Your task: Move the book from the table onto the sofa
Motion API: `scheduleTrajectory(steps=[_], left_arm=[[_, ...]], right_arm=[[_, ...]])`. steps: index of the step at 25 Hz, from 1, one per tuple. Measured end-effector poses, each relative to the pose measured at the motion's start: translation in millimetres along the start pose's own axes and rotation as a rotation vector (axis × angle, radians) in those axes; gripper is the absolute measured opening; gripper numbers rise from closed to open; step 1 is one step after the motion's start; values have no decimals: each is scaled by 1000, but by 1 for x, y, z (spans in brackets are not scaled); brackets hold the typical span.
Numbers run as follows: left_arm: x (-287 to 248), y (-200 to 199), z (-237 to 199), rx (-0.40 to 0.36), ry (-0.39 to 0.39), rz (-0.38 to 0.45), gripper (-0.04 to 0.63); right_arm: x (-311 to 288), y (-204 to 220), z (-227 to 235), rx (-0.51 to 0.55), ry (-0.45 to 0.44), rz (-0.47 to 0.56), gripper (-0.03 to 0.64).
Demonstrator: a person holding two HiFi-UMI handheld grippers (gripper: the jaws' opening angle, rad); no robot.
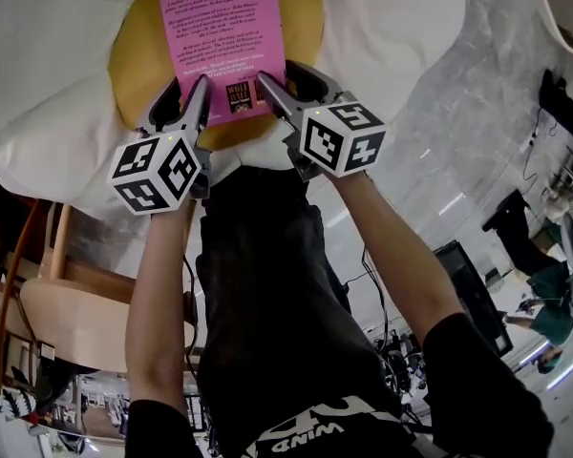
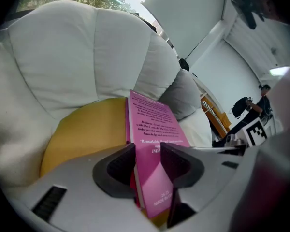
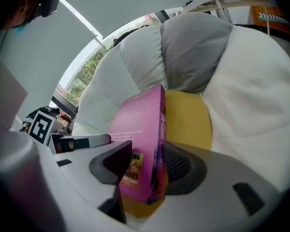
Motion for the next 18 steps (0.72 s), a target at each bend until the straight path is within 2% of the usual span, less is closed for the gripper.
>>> scheduleTrajectory(steps=[7, 18], left_arm=[[-3, 3, 0, 1, -10, -5, 169], [4, -11, -4, -22, -25, -2, 163]], right_arm=[[-2, 1, 5, 0, -14, -2, 199], [13, -17, 9, 70, -13, 4, 179]])
Point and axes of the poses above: the fingertips, and each gripper's own axes: x backward along the fingers, z to its right, y out of its underside, the point moved 8 cm from there along x, backward along the fingers, and after that the axes turned 14 degrees about -x, right-handed, at the moved point
